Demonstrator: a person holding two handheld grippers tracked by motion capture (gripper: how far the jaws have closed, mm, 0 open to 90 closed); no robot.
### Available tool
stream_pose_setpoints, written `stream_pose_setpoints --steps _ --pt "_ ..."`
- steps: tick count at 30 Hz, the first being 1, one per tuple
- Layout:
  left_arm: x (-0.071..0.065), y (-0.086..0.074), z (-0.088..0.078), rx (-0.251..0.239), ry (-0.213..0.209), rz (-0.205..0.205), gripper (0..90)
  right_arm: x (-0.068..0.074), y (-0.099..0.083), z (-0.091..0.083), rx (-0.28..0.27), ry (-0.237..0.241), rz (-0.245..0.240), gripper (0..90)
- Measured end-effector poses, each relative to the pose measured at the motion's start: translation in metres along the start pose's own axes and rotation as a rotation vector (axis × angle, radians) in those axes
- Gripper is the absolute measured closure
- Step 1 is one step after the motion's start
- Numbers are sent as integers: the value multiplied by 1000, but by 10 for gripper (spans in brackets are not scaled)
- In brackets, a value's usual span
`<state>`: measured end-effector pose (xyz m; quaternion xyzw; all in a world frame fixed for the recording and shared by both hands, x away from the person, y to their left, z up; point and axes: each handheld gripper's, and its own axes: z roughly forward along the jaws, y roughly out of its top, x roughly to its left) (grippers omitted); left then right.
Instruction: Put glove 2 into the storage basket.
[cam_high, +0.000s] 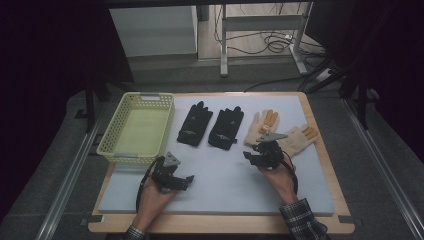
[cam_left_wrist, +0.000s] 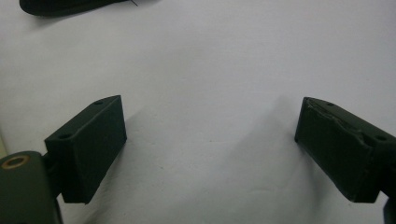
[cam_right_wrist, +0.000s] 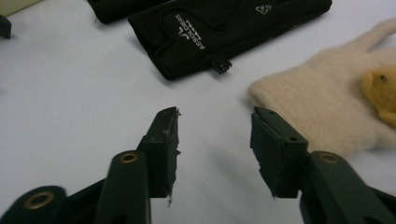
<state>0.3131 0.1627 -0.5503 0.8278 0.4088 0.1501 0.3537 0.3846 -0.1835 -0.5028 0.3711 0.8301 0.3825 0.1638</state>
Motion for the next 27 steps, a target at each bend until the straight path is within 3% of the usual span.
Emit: stream_pose_setpoints --steps 10,20,27 --pt "0 0 0 0 0 0 89 -5 24 19 0 -26 14 647" --pt "0 0 0 -2 -1 -1 89 -11 49 42 9 -64 -15 670" --pt "0 0 0 -2 -2 -1 89 -17 60 57 16 -76 -9 710"
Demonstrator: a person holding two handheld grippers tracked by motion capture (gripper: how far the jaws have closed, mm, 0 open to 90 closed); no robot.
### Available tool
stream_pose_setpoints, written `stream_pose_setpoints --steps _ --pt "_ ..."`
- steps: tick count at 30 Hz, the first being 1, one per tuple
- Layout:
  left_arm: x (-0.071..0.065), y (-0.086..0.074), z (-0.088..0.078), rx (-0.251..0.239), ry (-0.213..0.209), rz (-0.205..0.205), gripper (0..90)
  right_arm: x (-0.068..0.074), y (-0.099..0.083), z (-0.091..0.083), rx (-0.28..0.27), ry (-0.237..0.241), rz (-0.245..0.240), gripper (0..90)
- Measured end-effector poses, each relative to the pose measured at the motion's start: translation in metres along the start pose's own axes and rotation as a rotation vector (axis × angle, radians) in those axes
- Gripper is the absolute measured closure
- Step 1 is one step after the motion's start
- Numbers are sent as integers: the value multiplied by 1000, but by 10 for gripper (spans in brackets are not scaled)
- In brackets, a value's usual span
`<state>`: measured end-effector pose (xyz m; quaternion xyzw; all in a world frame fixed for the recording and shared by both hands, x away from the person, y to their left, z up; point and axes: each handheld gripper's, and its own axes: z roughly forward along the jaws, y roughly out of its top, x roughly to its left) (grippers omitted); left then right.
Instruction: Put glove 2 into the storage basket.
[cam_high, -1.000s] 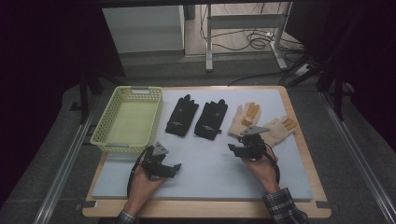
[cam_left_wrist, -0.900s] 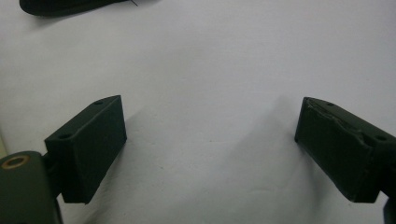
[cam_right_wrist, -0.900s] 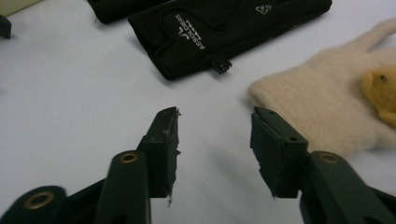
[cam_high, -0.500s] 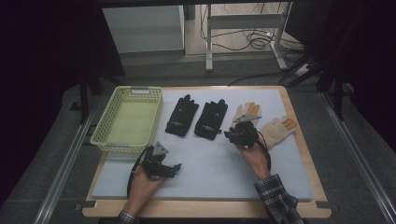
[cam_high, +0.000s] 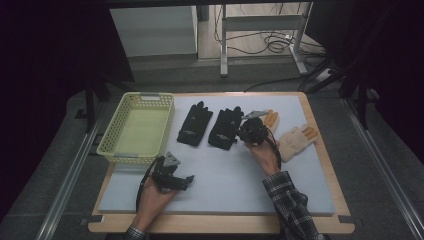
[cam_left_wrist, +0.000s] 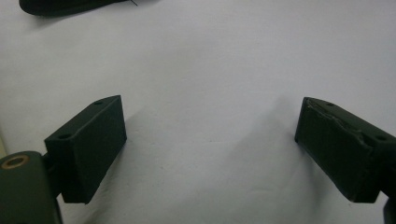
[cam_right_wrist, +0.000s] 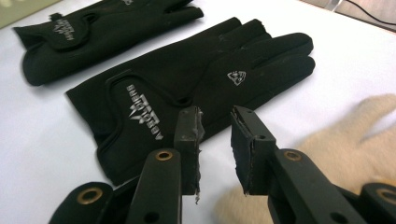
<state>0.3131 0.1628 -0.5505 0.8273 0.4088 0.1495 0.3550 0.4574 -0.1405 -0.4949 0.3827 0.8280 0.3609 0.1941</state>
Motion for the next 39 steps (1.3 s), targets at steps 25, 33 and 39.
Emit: stream_pose_setpoints --steps 25,33,39 --pt "0 0 0 -1 1 -2 89 2 -7 41 31 -17 76 868" --pt "0 0 0 2 1 1 88 -2 3 -2 -18 -19 70 868" --pt "0 0 0 3 1 2 89 3 9 -44 -20 -82 -10 866"
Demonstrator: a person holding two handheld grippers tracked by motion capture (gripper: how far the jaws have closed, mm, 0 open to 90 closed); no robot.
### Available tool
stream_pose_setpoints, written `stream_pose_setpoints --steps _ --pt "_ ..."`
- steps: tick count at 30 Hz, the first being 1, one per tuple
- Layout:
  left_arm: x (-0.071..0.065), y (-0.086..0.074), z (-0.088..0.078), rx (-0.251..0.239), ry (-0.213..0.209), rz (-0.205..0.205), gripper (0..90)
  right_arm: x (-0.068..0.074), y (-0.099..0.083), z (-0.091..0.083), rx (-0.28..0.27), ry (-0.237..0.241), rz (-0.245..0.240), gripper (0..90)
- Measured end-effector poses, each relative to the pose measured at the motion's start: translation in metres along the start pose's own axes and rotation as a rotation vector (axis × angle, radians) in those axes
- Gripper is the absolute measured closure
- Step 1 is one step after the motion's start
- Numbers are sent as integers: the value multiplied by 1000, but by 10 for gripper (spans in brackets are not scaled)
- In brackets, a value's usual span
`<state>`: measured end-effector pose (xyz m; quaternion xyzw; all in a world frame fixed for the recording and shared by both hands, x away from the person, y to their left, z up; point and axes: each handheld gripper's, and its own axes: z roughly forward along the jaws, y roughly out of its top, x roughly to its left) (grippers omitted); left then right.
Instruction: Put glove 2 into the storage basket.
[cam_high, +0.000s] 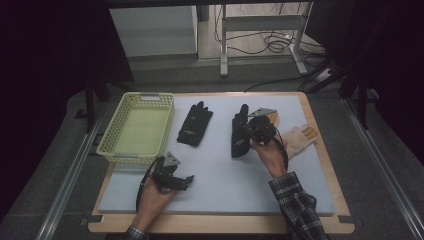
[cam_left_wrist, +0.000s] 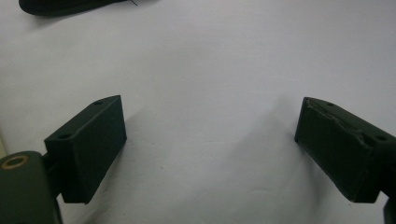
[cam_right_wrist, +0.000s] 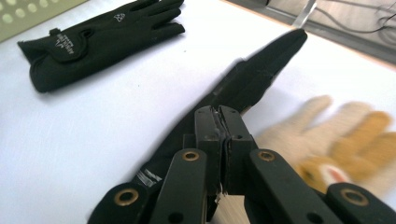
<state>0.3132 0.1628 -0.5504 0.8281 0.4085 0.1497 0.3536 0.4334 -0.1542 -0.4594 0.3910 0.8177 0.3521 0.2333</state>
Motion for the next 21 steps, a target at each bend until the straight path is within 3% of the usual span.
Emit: stream_pose_setpoints --steps 5,8,12,14,17,21 --pt "0 0 0 0 0 0 89 11 3 -9 6 23 -26 852" --pt "0 0 0 0 0 0 89 23 5 3 3 65 -24 822" --pt "0 0 0 0 0 0 89 47 13 18 -19 159 -28 696" --pt "0 0 0 -1 0 0 89 56 19 21 -30 174 -48 665" --pt "0 0 0 0 0 0 89 55 21 26 -16 139 -83 638" --pt "0 0 0 2 1 2 88 37 12 36 5 142 -40 596"
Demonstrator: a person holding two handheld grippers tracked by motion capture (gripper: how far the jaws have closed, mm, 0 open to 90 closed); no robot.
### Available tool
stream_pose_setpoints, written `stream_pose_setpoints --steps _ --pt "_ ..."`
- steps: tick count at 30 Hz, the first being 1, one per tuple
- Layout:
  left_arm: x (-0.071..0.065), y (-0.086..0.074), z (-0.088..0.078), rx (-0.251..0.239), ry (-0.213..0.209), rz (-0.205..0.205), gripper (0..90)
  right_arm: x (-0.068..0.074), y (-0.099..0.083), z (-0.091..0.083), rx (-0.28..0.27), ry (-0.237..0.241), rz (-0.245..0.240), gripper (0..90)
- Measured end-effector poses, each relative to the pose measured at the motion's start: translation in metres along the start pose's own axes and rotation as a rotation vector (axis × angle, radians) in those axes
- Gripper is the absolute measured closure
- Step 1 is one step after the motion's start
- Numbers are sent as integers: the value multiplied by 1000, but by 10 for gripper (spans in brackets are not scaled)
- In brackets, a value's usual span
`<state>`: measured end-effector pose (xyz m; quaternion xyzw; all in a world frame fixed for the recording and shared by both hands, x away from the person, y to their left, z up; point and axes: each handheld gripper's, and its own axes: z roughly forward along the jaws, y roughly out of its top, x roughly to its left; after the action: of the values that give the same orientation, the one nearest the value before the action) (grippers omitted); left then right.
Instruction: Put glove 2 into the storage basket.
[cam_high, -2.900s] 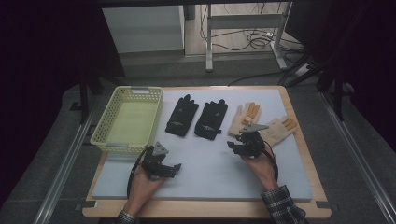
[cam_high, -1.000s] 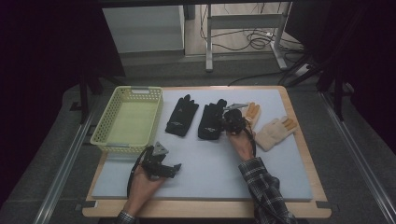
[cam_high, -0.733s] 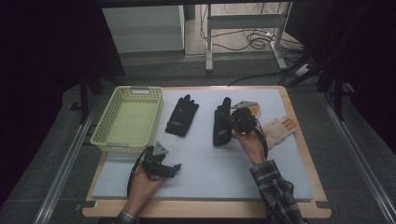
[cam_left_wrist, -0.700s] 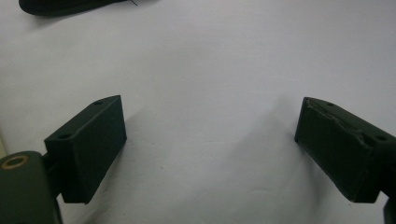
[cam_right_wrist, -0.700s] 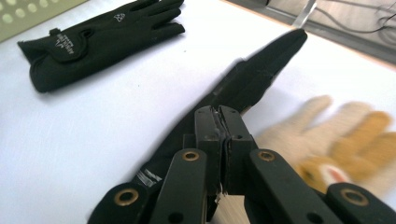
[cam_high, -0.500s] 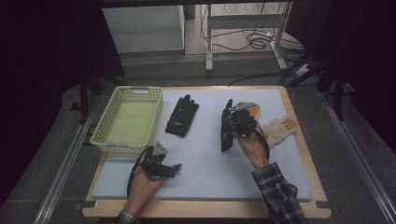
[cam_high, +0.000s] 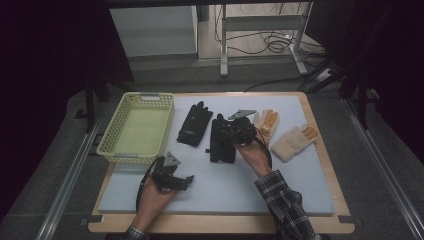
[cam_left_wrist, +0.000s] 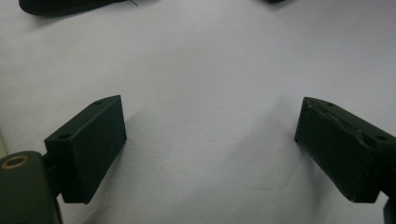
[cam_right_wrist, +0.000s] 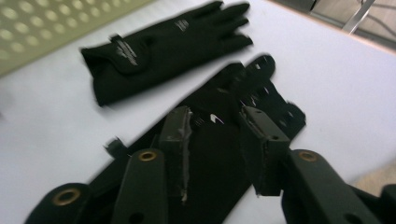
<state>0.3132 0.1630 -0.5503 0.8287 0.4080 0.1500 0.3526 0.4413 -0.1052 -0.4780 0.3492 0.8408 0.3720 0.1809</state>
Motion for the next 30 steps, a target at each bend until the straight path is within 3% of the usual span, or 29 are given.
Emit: stream_pose_setpoints --steps 3,5,6,7,10,13,17,18,19,20,25,30 --pt "0 0 0 -4 -1 -3 88 -10 -9 10 15 -4 11 530" --pt "0 0 0 -2 -1 -2 89 -13 -12 17 17 19 18 485" --pt "0 0 0 -2 -1 -2 89 -13 -12 17 17 19 18 485" --pt "0 0 0 -2 -1 -3 88 -13 -15 28 21 34 13 407" --pt "0 0 0 -4 -2 -3 88 -11 -17 46 55 60 -13 317" --pt "0 0 0 -7 -2 -6 88 -10 -19 56 71 59 -31 302" --pt "0 0 0 -4 -1 -5 88 -8 -18 59 65 11 7 628" --pt "0 0 0 -4 -1 -5 88 -8 -17 58 70 20 12 697" --pt "0 0 0 -4 -1 -5 89 -8 -17 58 70 20 12 697" --pt "0 0 0 -5 -1 -6 88 -5 -18 56 73 23 3 763" --pt "0 0 0 -4 -1 -5 88 1 -16 52 77 -5 -33 788" --pt "0 0 0 2 0 2 88 6 -12 22 29 1 -7 788"
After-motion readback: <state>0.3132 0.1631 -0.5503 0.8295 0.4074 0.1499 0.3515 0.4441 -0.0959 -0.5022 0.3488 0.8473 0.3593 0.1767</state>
